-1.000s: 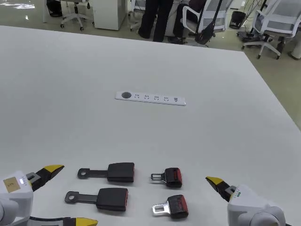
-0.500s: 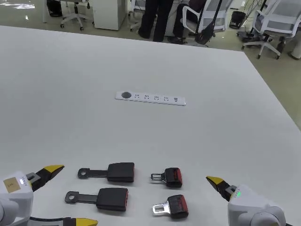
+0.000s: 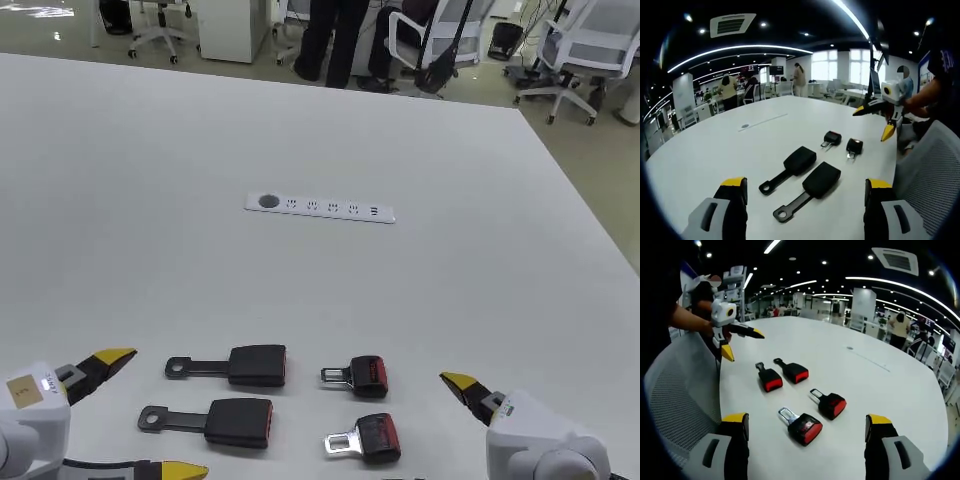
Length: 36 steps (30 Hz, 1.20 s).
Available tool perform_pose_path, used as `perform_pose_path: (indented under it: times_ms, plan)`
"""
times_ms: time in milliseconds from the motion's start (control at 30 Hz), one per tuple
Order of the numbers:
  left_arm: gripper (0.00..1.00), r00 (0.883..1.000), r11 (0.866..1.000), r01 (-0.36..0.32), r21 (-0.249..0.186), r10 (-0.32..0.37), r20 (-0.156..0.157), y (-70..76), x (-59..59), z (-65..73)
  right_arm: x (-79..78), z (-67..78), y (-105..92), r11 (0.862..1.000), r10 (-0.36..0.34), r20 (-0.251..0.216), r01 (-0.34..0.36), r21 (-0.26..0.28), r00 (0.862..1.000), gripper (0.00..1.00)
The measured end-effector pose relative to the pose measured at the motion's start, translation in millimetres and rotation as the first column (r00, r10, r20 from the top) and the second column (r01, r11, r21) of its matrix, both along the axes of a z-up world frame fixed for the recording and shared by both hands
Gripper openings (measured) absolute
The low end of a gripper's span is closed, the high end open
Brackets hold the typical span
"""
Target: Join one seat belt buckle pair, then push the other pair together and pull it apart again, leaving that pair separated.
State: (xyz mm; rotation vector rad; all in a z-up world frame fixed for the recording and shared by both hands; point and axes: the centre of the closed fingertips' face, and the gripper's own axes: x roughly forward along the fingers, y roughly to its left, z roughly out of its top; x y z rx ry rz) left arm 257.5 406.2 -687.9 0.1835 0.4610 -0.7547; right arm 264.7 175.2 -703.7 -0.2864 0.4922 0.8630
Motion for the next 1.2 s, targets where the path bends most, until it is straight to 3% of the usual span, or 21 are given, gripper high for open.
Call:
perform_pose_path:
  times_ms: [1200]
  plan:
    - [0.99,1.0,1.0,0.013,0.013,-0.013,-0.016,-1.9,-0.5,-3.9,0.3,0.6,-4.6,0.999,0.025,0.001,-0.025,-0.029,1.0,0.98]
